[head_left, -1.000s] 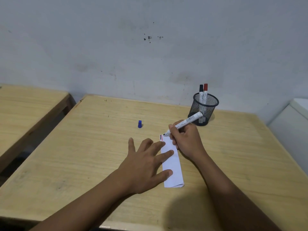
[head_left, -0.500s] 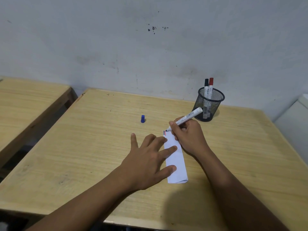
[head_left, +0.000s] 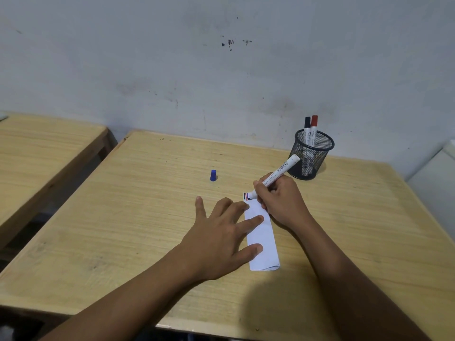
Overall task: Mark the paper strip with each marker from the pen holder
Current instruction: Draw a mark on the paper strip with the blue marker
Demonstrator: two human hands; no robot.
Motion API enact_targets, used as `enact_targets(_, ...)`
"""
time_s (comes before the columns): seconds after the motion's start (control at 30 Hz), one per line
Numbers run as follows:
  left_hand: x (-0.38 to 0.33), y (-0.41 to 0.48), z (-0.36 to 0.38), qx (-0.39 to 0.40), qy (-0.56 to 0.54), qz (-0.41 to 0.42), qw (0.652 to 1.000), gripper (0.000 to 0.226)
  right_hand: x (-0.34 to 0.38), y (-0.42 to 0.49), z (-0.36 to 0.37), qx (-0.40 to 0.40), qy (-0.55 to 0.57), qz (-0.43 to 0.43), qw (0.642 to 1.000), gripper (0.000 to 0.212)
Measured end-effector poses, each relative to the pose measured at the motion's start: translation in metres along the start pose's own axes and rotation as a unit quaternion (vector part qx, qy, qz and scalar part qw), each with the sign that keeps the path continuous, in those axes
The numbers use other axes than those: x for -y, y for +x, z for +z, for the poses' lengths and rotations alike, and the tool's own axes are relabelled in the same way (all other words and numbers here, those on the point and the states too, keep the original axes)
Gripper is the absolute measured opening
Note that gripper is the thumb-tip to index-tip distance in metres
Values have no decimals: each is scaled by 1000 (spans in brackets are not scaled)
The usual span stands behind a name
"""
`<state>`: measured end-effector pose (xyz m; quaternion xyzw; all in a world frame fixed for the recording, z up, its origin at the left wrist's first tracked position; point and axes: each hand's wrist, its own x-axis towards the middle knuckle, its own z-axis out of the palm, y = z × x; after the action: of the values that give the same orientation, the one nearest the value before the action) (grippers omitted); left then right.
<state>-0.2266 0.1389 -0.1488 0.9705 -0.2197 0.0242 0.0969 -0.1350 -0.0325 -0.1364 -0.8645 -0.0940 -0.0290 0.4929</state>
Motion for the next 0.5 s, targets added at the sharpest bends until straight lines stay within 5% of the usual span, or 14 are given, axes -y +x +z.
enact_targets(0.2,1,0,1,2,14,3,1000,59,1,-1,1,3,-4,-1,1000,26)
enact_targets(0.37,-1,-2,-3,-20,-24,1,999,61,-5,-3,-7,-86,212,34,973,25)
enact_targets(0.5,9,7,-13,-150,-192,-61,968,48,-1,-1,-12,-116,281,44,952,24)
